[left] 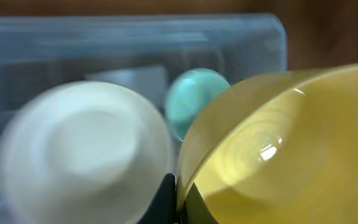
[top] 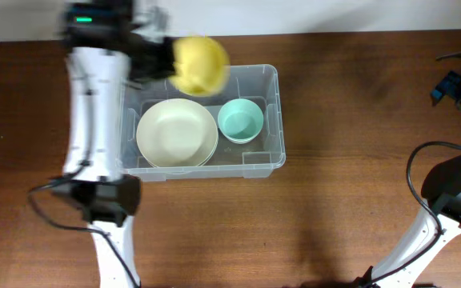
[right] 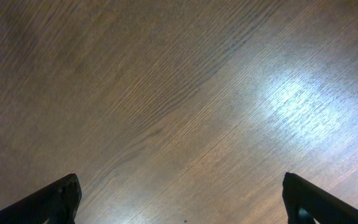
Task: Pack container
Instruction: 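Carry the yellow bowl into the bin and set it on the green bowl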
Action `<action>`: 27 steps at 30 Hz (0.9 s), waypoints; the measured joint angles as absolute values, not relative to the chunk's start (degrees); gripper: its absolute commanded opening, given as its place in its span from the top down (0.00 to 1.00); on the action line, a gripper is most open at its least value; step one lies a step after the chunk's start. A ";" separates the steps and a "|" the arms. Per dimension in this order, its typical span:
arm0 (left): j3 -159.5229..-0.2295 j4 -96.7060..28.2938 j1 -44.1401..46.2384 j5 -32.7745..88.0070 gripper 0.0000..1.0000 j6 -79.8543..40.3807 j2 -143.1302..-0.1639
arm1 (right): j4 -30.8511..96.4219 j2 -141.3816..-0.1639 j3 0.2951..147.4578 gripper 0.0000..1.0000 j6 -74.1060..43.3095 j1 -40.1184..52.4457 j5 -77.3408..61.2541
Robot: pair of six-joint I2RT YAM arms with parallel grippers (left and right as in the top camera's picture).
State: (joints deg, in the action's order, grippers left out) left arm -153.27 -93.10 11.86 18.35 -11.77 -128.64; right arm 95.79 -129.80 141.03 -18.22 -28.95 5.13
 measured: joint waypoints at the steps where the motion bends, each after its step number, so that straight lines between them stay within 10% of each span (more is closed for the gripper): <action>1: -152.18 -92.33 14.17 17.30 0.99 -11.81 -128.92 | 95.81 -129.80 141.03 0.01 -18.20 -28.95 5.15; 23: -144.07 -86.02 22.41 9.54 0.99 -18.98 -143.65 | 95.81 -129.80 141.03 0.01 -18.22 -28.95 5.13; 27: -144.05 -85.32 22.44 9.43 0.47 -19.40 -143.81 | 95.81 -129.80 141.03 0.01 -18.20 -28.95 5.13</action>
State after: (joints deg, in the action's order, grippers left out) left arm -144.05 -85.32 22.44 9.43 -19.40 -143.81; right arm 95.81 -129.80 141.03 -18.20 -28.95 5.13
